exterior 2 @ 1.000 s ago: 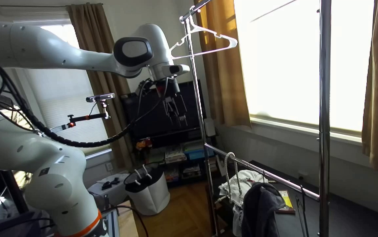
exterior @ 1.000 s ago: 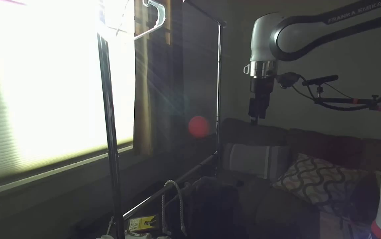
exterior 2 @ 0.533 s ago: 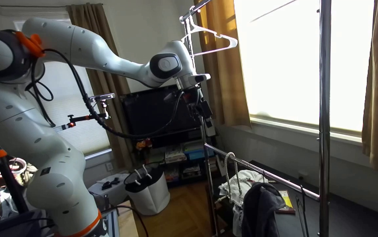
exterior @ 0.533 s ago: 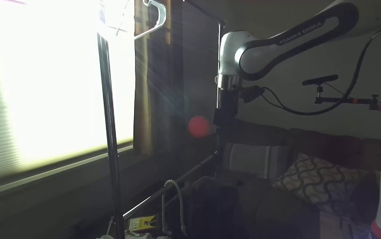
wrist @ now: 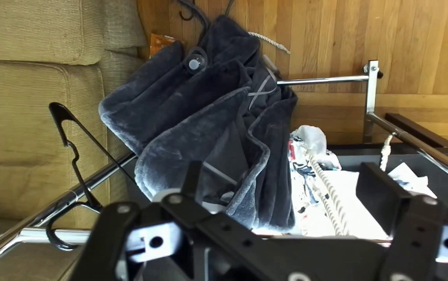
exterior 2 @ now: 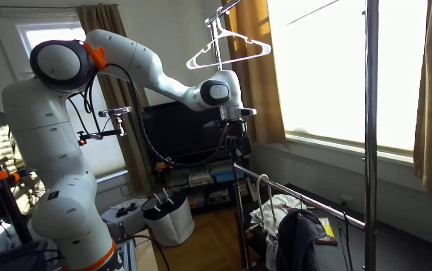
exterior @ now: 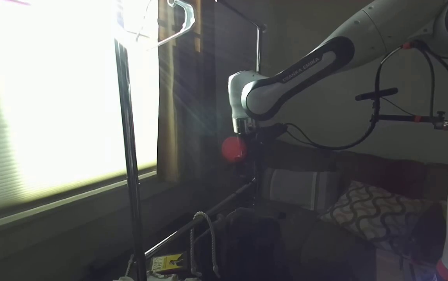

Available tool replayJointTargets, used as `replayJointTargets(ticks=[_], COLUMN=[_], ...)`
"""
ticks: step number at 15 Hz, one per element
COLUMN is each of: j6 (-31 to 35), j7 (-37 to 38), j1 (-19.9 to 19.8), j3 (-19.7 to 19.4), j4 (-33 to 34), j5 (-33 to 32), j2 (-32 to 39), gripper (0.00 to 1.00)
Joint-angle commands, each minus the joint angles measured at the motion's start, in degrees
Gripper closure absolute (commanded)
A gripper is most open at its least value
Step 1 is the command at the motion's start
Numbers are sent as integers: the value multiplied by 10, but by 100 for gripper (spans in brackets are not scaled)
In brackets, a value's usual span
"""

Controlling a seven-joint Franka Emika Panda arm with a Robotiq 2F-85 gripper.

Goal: Hang the rope on the coat hanger

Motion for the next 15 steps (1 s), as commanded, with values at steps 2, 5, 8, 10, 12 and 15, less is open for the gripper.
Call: replayJointTargets(ticks=[2, 5, 8, 10, 12, 15], j6=[-7, 103, 179, 201, 216, 227], j7=[0, -88, -139, -130, -98, -54], j1=[7, 21, 36, 44, 52, 61], j3=[-6, 4, 17, 19, 16, 6], j4=[6, 11, 25, 45, 69, 109], j5=[0, 72, 87, 65, 55, 49], j2=[-1, 45, 90, 126, 162, 207], gripper=[0, 0, 0, 0, 0, 0])
